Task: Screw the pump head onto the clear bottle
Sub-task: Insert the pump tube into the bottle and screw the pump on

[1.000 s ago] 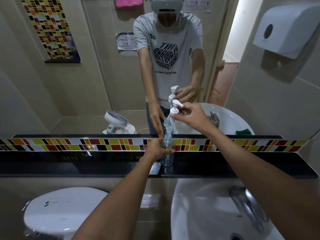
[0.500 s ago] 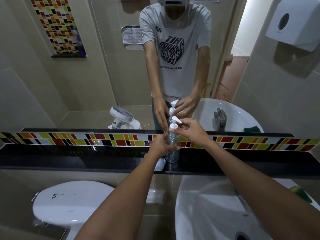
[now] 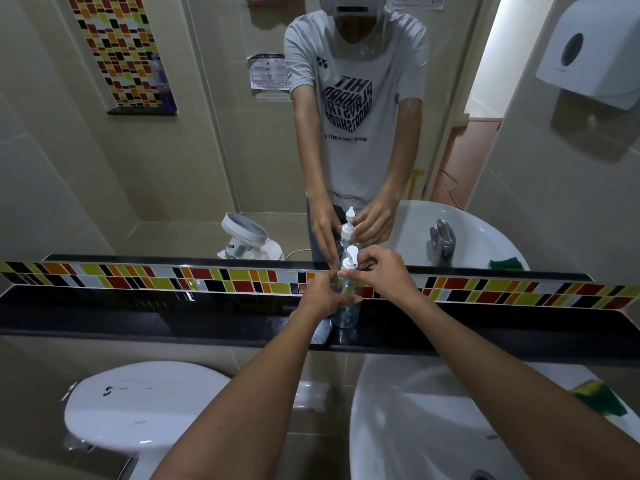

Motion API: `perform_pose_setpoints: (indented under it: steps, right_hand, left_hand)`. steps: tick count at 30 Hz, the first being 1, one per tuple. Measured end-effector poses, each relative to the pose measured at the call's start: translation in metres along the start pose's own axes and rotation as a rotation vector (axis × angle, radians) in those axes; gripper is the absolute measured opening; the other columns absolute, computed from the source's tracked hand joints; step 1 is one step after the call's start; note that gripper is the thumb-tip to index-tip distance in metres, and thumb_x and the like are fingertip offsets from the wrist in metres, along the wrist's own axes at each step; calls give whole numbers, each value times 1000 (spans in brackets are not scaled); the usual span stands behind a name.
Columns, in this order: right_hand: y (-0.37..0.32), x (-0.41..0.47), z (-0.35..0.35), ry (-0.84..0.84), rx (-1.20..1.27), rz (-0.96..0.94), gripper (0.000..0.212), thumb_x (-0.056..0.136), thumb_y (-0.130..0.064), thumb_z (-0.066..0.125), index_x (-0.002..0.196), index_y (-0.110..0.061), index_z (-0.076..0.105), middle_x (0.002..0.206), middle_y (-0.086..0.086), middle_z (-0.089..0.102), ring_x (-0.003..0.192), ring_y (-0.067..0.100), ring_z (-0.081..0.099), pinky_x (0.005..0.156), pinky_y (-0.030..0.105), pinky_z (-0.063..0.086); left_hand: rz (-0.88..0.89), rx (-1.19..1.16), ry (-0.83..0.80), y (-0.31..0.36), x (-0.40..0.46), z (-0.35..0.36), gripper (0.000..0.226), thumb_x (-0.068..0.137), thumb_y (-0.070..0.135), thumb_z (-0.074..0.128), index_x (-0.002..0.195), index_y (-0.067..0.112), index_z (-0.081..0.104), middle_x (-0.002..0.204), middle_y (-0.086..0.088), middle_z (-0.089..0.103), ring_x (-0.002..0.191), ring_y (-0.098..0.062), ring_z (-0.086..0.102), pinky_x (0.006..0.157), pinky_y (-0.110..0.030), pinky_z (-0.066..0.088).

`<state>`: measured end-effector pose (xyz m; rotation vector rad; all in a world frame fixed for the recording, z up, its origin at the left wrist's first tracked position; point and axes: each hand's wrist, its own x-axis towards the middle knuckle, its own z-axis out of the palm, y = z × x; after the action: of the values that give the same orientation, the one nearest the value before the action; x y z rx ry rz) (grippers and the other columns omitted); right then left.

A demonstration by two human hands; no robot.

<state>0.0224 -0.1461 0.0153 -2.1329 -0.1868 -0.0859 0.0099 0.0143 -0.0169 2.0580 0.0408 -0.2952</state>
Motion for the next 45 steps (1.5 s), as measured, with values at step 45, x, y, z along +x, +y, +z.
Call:
perform_pose_setpoints:
  steps: [45]
  right_hand:
    - [-14,-17,3,-111,208,102,57,80,-17,89,132,-7,68,115,3,78,107,14,74,97,32,60]
  left_hand:
    - [20,-8,5,2,-6,2,59,81,17,89,135,8,67,123,-12,73,115,-28,68,98,-41,59]
